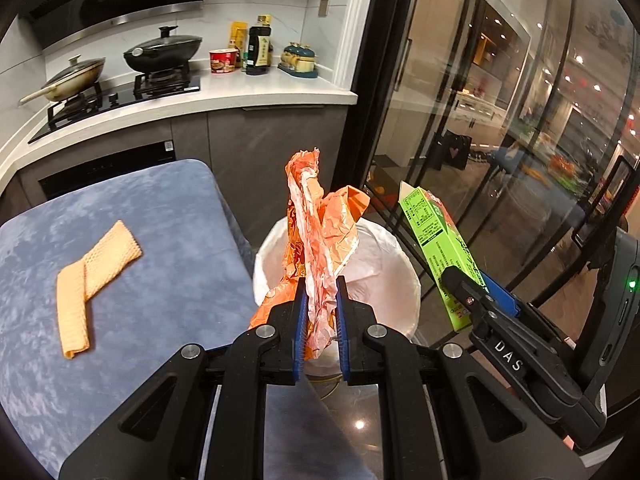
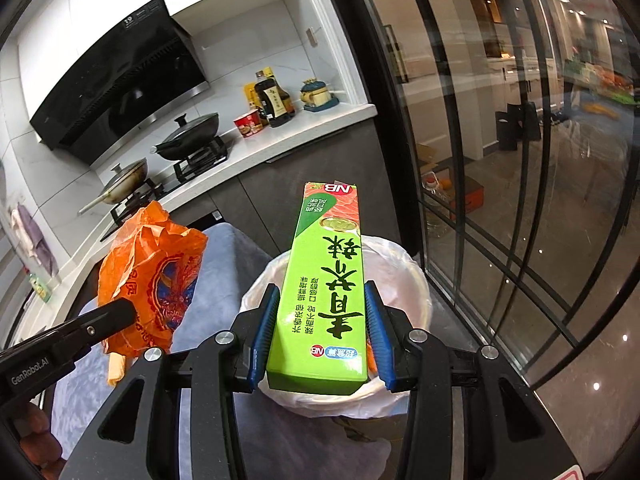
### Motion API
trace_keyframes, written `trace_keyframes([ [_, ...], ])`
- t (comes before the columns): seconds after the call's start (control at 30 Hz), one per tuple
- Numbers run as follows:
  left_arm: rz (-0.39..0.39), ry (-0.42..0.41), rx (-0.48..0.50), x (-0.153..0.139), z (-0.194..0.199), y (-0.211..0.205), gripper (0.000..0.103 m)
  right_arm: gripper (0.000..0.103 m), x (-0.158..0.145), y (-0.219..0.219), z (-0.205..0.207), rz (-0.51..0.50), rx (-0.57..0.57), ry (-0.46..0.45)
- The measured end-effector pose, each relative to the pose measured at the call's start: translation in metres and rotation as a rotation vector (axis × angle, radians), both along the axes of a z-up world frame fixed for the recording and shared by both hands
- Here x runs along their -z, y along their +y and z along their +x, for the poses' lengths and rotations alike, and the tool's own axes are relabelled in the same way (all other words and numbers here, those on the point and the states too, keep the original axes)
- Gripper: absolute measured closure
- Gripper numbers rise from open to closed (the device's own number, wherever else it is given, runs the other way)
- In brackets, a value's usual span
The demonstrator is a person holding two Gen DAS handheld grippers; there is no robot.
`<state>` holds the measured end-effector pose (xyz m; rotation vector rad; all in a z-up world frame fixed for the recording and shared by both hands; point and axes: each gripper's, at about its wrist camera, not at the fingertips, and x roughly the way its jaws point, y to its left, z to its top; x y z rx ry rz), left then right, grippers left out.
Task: Collect trash
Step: 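Carry the snack bag and green box over the bin and open both tools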
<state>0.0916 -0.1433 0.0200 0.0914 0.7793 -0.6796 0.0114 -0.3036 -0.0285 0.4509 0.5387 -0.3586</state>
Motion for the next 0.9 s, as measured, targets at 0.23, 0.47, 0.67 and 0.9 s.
trace_keyframes([
  [0.23, 0.018, 0.008, 0.013, 0.005, 0.002, -0.016, 0.091, 0.063, 0.007, -0.011, -0.005, 0.019, 0.012, 0.003],
  [0.47, 0.036, 0.019, 0.025, 0.011, 0.003, -0.032, 0.091, 0.063, 0.015, -0.018, -0.005, 0.037, 0.02, 0.012],
  [0.67, 0.048, 0.028, 0.029, 0.016, 0.008, -0.042, 0.09, 0.062, 0.019, -0.024, -0.002, 0.048, 0.022, 0.018],
  [0.9, 0.058, 0.024, 0.031, 0.023, 0.02, -0.059, 0.087, 0.062, 0.024, -0.03, 0.004, 0.057, 0.023, 0.032],
])
